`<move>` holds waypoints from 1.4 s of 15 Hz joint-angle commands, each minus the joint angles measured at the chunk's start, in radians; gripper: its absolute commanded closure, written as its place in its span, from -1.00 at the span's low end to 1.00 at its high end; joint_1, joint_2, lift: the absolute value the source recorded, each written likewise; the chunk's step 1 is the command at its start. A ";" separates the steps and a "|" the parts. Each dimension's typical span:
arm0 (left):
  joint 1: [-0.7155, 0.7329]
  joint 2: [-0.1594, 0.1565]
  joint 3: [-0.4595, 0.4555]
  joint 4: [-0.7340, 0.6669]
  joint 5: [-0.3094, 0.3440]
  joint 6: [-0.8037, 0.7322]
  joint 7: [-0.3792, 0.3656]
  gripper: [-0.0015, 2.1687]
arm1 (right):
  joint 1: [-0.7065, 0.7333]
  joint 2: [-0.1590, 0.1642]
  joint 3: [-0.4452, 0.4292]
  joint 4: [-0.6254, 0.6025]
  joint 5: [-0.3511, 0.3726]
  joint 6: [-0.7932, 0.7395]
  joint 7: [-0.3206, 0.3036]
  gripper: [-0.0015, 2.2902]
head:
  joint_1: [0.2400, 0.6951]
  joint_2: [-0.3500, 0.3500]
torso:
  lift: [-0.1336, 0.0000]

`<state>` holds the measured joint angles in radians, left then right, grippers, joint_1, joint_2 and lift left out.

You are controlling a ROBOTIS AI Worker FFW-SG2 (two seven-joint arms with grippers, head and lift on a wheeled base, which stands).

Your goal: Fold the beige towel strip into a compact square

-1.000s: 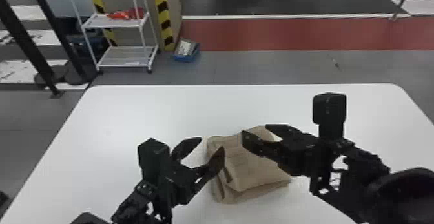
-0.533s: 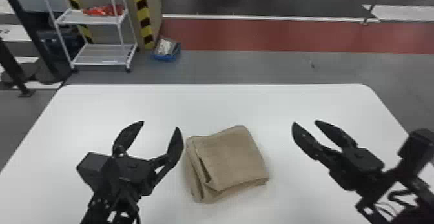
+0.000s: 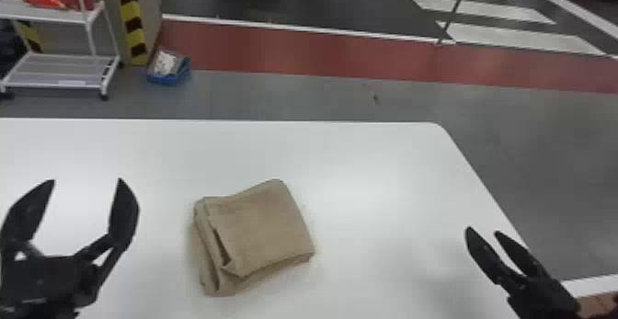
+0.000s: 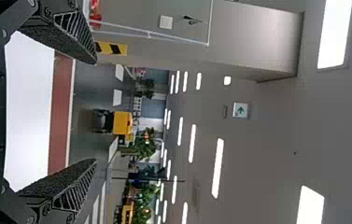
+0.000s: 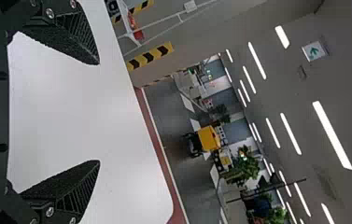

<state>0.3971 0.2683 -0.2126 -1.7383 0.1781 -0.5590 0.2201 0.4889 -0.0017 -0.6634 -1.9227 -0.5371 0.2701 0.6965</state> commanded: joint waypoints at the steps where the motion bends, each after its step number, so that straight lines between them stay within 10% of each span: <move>1: 0.005 -0.003 0.013 0.014 0.000 -0.031 0.001 -0.86 | -0.001 0.003 -0.077 0.042 -0.064 -0.013 -0.009 -0.90 | 1.00 -0.75 | -0.85; 4: 0.029 -0.004 0.009 -0.040 -0.009 0.006 -0.005 -0.86 | -0.009 0.003 -0.094 0.030 -0.101 0.024 -0.052 -0.90 | 1.00 -0.96 | -0.85; 7: 0.071 -0.004 0.027 -0.199 -0.009 0.359 -0.036 -0.86 | -0.023 0.003 -0.093 -0.025 -0.101 0.232 -0.069 -0.90 | 1.00 -1.00 | -0.85; 13: 0.111 -0.008 0.022 -0.254 -0.042 0.347 -0.045 -0.86 | -0.032 0.003 -0.091 -0.114 -0.123 0.502 -0.177 -0.90 | 1.00 -0.94 | -0.85; 15: 0.120 -0.012 0.016 -0.271 -0.042 0.347 -0.021 -0.86 | -0.018 0.003 -0.090 -0.144 -0.135 0.450 -0.242 -0.90 | 1.00 -0.95 | -0.85; 17: 0.124 -0.014 0.007 -0.291 -0.042 0.347 0.028 -0.86 | -0.006 0.003 -0.088 -0.070 -0.129 0.057 -0.061 -0.90 | 1.00 -0.97 | -0.85; 21: 0.123 -0.012 -0.004 -0.290 -0.058 0.359 0.013 -0.86 | -0.006 0.003 -0.073 -0.075 -0.053 0.054 -0.075 -0.90 | 1.00 -1.00 | -0.85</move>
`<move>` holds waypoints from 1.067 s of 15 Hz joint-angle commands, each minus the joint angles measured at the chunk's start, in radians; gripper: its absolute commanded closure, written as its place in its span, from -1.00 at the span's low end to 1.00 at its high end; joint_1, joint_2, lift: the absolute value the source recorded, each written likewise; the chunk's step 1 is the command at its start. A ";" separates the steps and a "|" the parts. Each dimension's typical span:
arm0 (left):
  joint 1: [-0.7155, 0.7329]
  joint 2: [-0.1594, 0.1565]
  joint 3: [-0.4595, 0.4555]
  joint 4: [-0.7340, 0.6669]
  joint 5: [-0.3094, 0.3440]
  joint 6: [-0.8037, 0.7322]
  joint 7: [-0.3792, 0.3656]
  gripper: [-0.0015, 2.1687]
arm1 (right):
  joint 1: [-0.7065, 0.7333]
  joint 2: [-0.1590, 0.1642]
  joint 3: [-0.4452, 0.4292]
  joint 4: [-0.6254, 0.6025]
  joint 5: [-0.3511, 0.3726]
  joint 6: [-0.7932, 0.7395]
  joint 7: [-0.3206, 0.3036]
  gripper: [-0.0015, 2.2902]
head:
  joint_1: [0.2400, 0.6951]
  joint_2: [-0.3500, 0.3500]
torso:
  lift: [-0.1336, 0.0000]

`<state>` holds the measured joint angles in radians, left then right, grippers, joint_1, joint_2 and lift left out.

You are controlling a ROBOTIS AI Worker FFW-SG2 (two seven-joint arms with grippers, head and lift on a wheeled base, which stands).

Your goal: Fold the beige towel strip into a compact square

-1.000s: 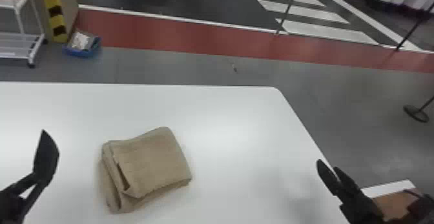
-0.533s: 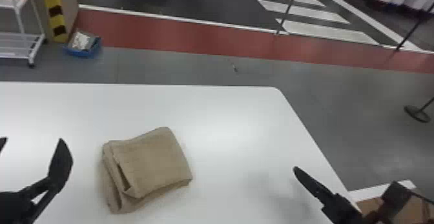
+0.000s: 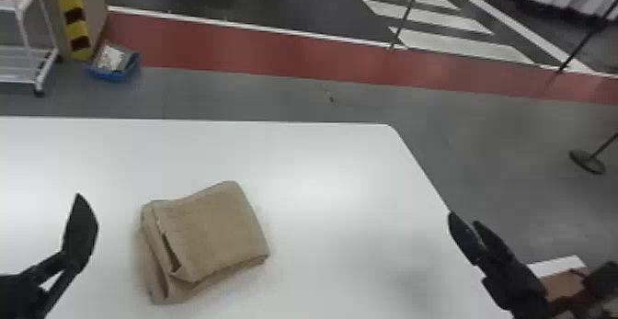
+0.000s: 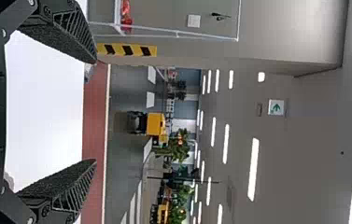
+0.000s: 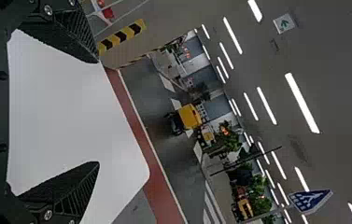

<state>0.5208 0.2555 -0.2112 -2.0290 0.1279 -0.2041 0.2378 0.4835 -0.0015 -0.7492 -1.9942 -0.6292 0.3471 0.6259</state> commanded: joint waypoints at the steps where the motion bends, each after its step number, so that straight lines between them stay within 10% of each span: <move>1: -0.001 0.001 -0.011 0.004 -0.013 0.004 -0.005 -0.86 | 0.000 0.002 0.019 -0.009 0.054 -0.013 -0.037 -0.90 | 1.00 -1.00 | -0.85; 13: -0.012 0.007 -0.037 0.023 -0.076 0.016 -0.035 -0.86 | -0.003 0.002 0.070 -0.012 0.048 -0.004 -0.143 -0.90 | 1.00 -1.00 | -0.85; 16: -0.033 0.008 -0.034 0.024 -0.099 -0.039 -0.063 -0.86 | -0.048 -0.015 0.195 -0.046 0.175 -0.090 -0.167 -0.90 | 1.00 -1.00 | -0.85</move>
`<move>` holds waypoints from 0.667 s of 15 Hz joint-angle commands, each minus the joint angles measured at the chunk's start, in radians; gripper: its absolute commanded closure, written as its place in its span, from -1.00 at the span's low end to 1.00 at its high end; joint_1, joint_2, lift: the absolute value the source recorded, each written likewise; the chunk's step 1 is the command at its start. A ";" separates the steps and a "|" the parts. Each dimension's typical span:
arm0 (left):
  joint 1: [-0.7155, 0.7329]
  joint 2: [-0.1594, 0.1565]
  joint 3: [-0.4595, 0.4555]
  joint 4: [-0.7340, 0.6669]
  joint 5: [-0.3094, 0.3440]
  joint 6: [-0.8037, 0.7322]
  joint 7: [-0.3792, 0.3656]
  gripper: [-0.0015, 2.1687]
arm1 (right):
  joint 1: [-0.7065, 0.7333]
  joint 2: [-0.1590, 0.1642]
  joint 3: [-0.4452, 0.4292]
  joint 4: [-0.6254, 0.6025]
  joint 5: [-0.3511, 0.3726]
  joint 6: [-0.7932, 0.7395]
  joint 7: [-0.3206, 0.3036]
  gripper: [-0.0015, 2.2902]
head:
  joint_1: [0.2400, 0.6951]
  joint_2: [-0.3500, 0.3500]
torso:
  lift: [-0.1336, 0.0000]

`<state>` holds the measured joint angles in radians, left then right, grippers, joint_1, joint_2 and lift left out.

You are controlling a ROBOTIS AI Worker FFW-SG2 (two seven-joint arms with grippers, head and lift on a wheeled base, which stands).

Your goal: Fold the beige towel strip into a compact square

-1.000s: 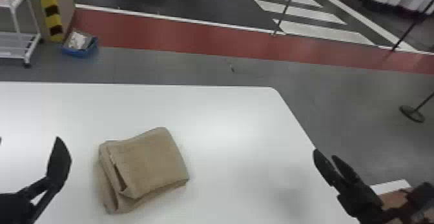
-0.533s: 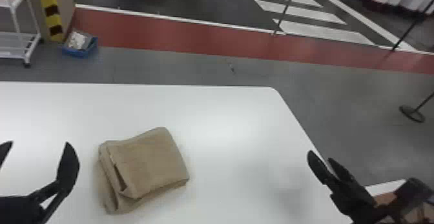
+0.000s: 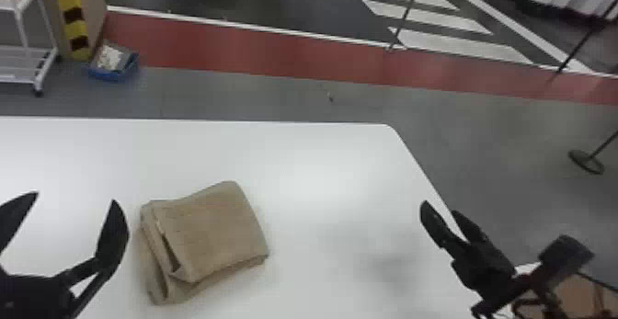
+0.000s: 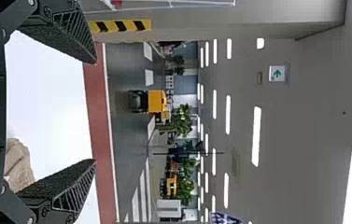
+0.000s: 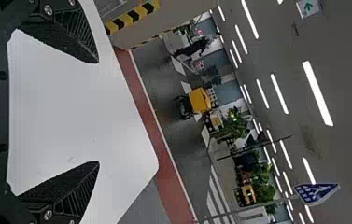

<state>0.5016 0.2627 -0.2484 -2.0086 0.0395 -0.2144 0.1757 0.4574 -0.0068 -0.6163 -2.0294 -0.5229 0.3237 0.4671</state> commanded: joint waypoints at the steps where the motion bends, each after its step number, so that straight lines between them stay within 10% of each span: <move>1: -0.044 0.001 0.014 0.024 -0.010 -0.023 -0.001 -0.86 | -0.039 -0.024 0.104 -0.008 0.118 -0.131 -0.033 -0.90 | 1.00 -1.00 | -0.85; 10: -0.143 0.036 0.406 0.169 0.284 0.002 -0.211 -0.88 | -0.177 -0.159 0.030 0.109 0.037 -0.018 -0.097 -0.82 | 1.00 -0.45 | -0.85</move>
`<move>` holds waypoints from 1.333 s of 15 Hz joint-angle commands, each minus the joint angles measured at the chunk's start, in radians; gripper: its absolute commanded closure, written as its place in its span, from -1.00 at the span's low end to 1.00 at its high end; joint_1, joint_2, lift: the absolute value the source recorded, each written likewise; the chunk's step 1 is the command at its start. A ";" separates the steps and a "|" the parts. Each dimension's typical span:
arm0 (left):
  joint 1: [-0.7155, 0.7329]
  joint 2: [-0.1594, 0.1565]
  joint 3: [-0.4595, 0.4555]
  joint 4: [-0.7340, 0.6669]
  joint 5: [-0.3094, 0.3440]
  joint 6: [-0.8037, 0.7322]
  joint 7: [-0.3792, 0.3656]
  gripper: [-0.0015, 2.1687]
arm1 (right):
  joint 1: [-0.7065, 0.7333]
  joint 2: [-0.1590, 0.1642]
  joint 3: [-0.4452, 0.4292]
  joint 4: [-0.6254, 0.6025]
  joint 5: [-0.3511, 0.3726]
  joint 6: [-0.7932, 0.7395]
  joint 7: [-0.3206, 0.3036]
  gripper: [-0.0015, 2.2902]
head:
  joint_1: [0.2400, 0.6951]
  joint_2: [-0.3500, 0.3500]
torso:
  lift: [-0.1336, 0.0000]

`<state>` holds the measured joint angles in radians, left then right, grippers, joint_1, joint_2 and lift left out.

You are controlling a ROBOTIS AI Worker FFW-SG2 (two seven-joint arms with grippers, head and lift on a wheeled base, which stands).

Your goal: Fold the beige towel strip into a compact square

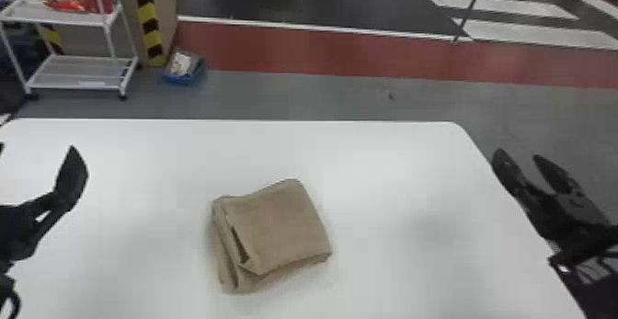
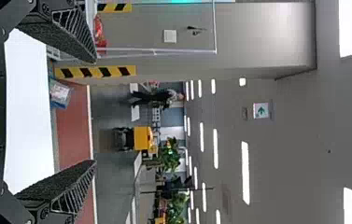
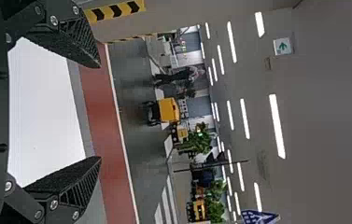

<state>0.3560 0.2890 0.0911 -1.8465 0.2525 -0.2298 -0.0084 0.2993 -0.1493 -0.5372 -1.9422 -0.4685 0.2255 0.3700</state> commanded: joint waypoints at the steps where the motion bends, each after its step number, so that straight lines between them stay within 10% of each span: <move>1: 0.015 0.012 0.104 0.004 0.094 0.033 -0.054 -0.88 | -0.022 -0.029 -0.086 0.025 -0.009 0.151 0.000 -0.85 | 1.00 -0.43 | -0.85; 5: 0.057 0.009 0.153 -0.010 0.137 0.030 -0.058 -0.88 | -0.022 -0.084 -0.228 0.140 -0.018 0.176 0.035 -0.86 | 1.00 -0.46 | -0.85; 11: 0.086 -0.027 0.101 -0.094 0.126 0.030 -0.061 -0.88 | 0.029 -0.032 -0.299 0.075 -0.127 0.154 0.101 -0.85 | 1.00 -0.79 | -0.85; 20: 0.109 -0.027 -0.094 -0.184 -0.018 0.097 -0.036 -0.88 | 0.072 0.056 0.169 -0.156 -0.018 0.099 -0.074 -0.85 | 1.00 -0.53 | -0.85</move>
<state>0.4702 0.2623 0.0421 -2.0241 0.2513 -0.1433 -0.0500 0.3604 -0.0990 -0.4844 -2.0650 -0.5404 0.3653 0.3250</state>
